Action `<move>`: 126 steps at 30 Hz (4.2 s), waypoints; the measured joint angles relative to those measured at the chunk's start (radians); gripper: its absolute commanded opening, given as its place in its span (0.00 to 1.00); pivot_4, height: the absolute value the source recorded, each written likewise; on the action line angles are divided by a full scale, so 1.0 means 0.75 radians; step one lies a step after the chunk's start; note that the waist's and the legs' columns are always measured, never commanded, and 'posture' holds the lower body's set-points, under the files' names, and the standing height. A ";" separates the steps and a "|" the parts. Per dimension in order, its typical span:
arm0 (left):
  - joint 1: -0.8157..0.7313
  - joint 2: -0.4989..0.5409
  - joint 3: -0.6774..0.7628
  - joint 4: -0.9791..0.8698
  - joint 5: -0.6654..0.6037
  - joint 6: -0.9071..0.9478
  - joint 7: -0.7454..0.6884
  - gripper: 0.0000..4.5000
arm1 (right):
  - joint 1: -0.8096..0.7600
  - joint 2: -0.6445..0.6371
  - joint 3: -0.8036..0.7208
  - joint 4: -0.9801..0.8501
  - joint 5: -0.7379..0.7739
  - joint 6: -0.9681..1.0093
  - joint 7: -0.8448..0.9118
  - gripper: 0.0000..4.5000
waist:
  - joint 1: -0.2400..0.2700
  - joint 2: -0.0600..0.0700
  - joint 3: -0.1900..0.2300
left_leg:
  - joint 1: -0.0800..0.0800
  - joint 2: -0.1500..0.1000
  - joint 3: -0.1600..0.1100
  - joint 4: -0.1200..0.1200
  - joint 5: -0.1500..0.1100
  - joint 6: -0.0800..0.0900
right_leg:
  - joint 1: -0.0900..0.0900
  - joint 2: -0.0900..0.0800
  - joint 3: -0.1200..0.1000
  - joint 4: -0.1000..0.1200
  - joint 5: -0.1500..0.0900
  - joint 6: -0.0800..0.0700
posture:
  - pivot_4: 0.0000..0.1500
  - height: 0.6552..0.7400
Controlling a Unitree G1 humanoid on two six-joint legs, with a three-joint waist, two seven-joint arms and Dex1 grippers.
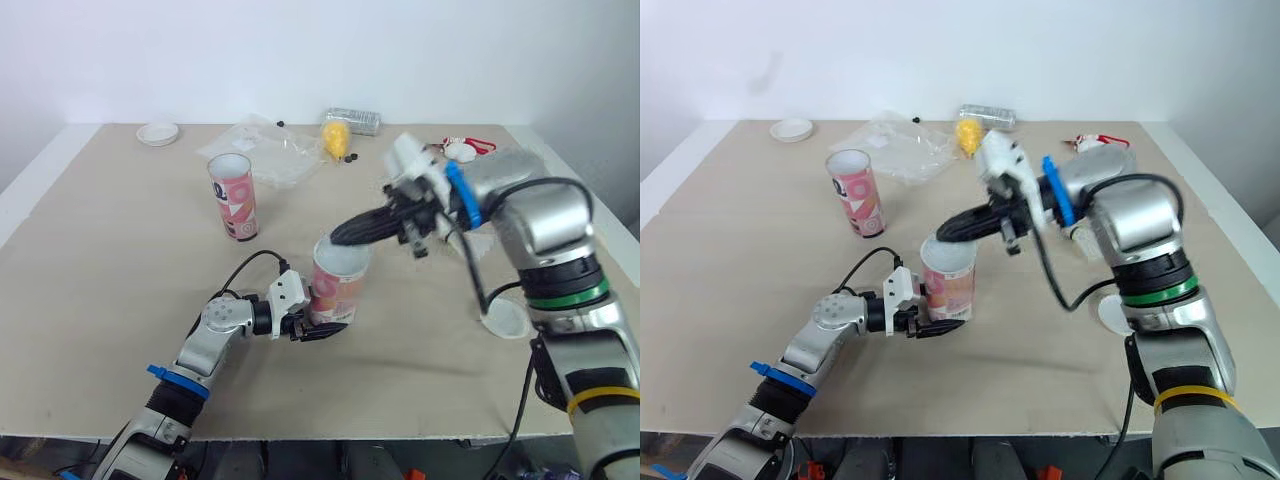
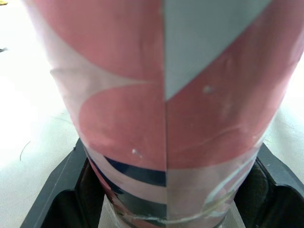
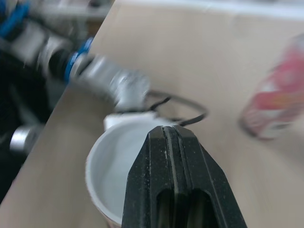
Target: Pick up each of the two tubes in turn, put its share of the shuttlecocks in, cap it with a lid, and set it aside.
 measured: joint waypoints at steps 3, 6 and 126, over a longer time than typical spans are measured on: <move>0.000 0.000 -0.001 0.001 0.000 0.000 0.000 0.69 | 0.047 -0.034 -0.122 0.008 0.040 0.011 -0.050 0.00 | 0.000 -0.001 -0.001 | 0.000 0.000 -0.001 -0.001 0.000 0.000 | 0.001 0.000 -0.001 -0.002 0.000 0.000 | 1.00 1.00; 0.003 -0.001 -0.005 -0.004 0.000 0.000 0.001 0.69 | 0.314 -0.047 -0.272 0.009 0.056 -0.061 -0.151 0.11 | 0.001 -0.004 -0.001 | 0.000 0.000 0.000 -0.001 -0.001 0.000 | 0.004 0.000 -0.001 -0.006 0.000 0.001 | 1.00 1.00; 0.327 0.223 0.234 -0.473 -0.364 -0.043 -0.181 1.00 | 1.168 0.342 -0.593 -0.378 0.036 -0.547 -1.034 0.66 | 0.000 -0.004 0.010 | 0.001 0.002 0.000 -0.010 0.001 0.001 | 0.003 0.003 0.002 -0.007 0.002 0.003 | 1.00 1.00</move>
